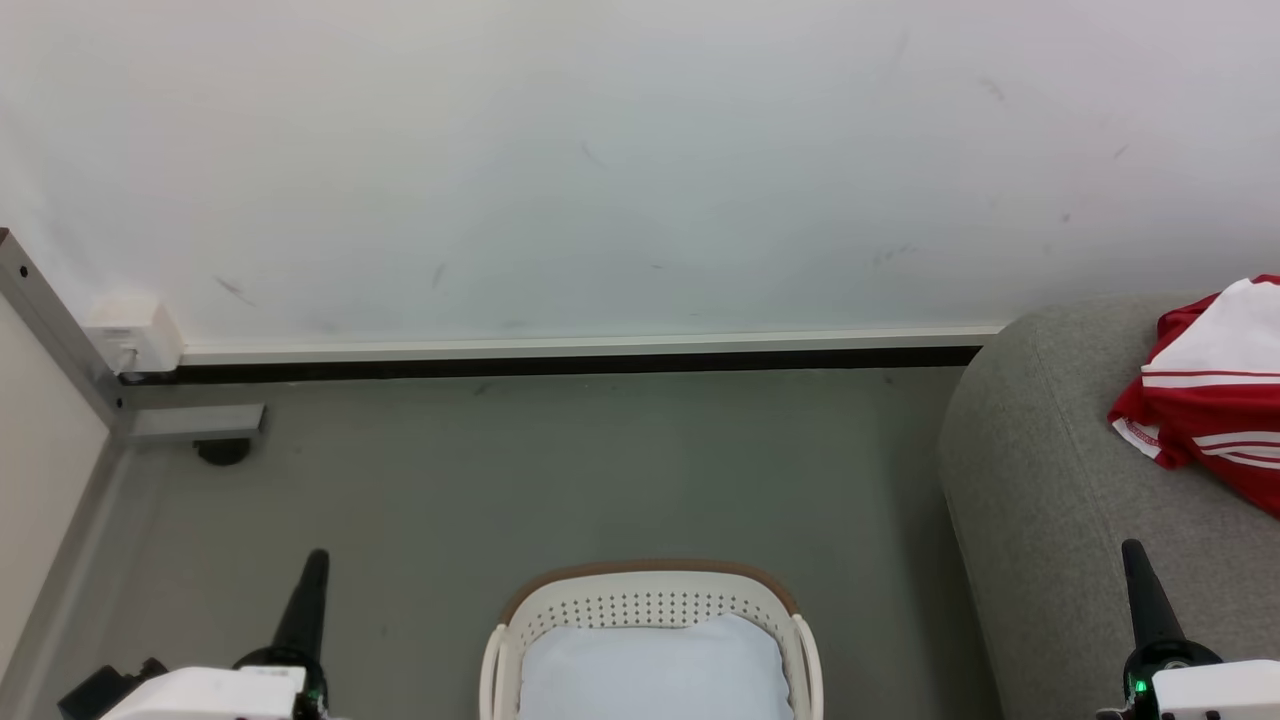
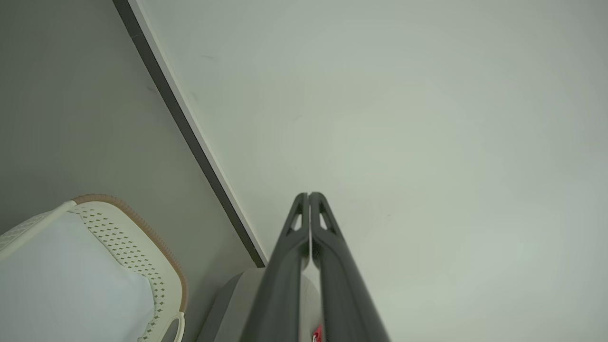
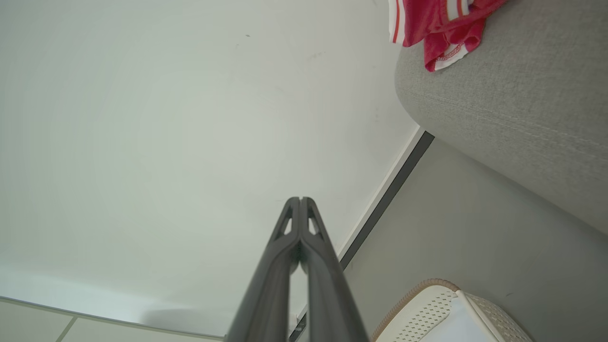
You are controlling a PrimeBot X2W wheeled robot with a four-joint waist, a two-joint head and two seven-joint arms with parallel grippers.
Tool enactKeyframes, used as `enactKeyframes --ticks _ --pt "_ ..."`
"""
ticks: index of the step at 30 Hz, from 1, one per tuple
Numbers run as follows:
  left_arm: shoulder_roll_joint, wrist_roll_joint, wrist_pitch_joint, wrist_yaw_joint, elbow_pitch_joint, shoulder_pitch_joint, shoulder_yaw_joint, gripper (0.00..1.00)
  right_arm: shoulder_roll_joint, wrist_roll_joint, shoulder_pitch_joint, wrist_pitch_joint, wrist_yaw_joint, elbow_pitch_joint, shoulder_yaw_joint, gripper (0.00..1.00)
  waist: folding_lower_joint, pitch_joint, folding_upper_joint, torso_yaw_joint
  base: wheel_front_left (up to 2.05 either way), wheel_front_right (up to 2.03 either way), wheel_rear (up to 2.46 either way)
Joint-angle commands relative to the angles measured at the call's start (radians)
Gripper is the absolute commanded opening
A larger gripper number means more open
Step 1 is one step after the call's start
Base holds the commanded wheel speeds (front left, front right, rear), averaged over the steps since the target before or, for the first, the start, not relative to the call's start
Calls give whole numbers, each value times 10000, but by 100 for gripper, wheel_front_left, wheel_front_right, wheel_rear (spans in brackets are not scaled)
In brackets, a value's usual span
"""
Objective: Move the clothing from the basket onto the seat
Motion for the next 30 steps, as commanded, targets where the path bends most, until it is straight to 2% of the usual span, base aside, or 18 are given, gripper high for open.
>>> enactKeyframes --ticks 1,30 --pt "-7 -272 63 -78 -62 -182 93 0 -116 314 -208 16 -14 -105 -1 0 0 5 0 19 0 0 0" --pt "-213 -2137 641 -168 -69 -512 496 0 -621 3128 -308 57 -19 -284 364 0 0 75 0 320 0 0 0"
